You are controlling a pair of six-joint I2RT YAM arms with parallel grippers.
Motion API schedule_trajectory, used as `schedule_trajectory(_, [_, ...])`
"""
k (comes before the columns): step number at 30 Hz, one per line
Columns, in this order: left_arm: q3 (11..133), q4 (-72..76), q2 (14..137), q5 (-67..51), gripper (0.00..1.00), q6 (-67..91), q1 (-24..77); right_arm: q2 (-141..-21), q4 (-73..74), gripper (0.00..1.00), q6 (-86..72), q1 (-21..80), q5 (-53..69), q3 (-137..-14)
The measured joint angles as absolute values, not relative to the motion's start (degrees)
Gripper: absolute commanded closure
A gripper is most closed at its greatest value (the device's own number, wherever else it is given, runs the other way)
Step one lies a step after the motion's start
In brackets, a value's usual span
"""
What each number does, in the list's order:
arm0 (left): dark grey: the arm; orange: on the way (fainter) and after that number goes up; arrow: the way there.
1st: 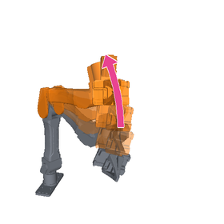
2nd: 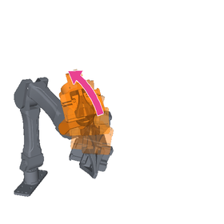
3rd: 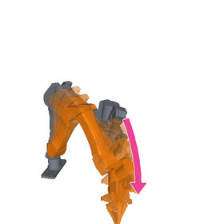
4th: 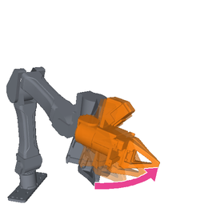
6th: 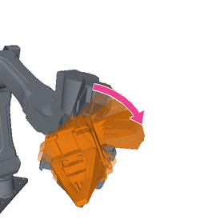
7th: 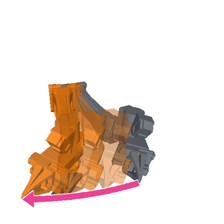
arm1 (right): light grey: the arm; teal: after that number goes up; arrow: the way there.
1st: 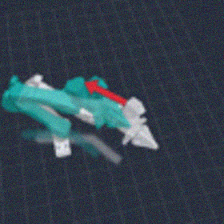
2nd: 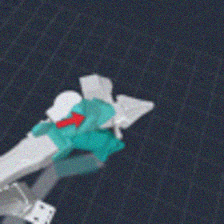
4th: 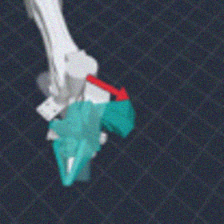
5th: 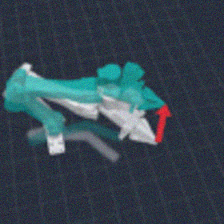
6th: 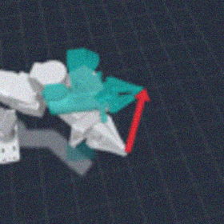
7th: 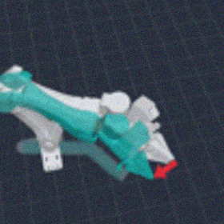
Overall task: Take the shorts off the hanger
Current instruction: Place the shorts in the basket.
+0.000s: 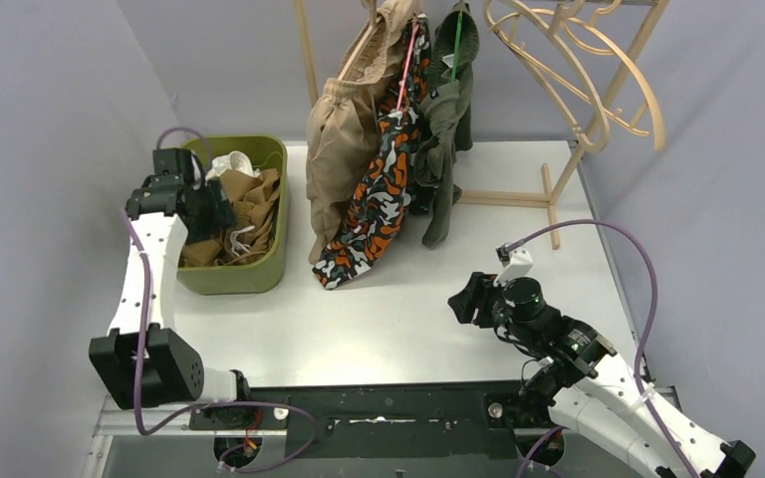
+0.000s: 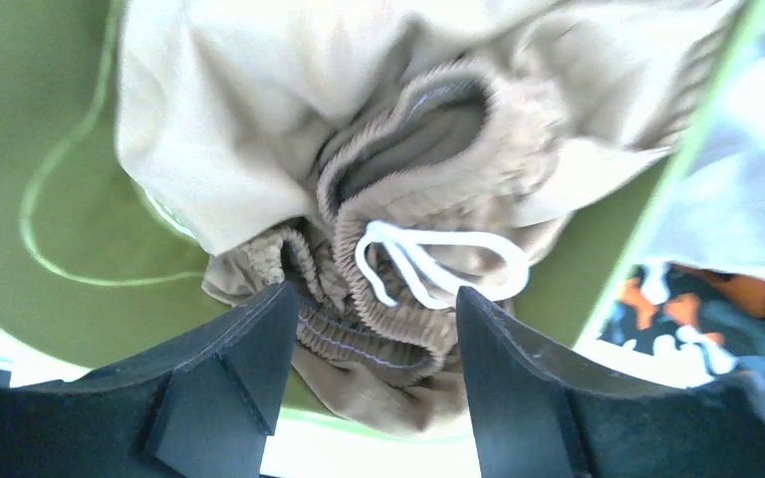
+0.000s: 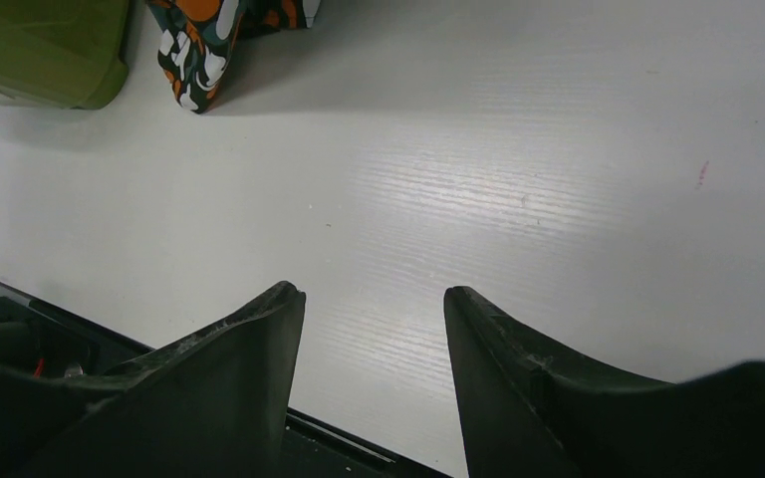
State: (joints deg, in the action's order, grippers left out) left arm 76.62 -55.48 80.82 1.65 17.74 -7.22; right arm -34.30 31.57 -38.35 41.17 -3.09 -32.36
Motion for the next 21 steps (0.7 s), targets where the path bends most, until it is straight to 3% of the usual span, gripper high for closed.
schedule_trajectory(5, [85.84, -54.65, 79.29, -0.14, 0.39, 17.80, -7.27, -32.05, 33.85, 0.45, -39.00, 41.17, -4.34, -33.01])
schedule_trajectory(10, [89.08, -47.18, 85.78, -5.39, 0.43, 18.52, -5.98, -32.21, 34.41, 0.44, -39.72, 41.17, -4.60, -33.01])
schedule_trajectory(14, [88.62, -41.69, 97.01, -6.13, 0.74, 20.34, -4.56, -33.58, 34.41, 0.44, -39.88, 41.17, -4.69, -33.23])
schedule_trajectory(18, [80.51, -36.29, 108.27, -5.87, 0.73, 22.11, -3.84, -34.63, 34.48, 0.43, -40.56, 41.17, -4.78, -33.45])
schedule_trajectory(21, [74.06, -31.35, 105.69, -7.14, 0.71, 23.38, -3.97, -34.15, 34.54, 0.40, -41.28, 41.17, -4.99, -33.45])
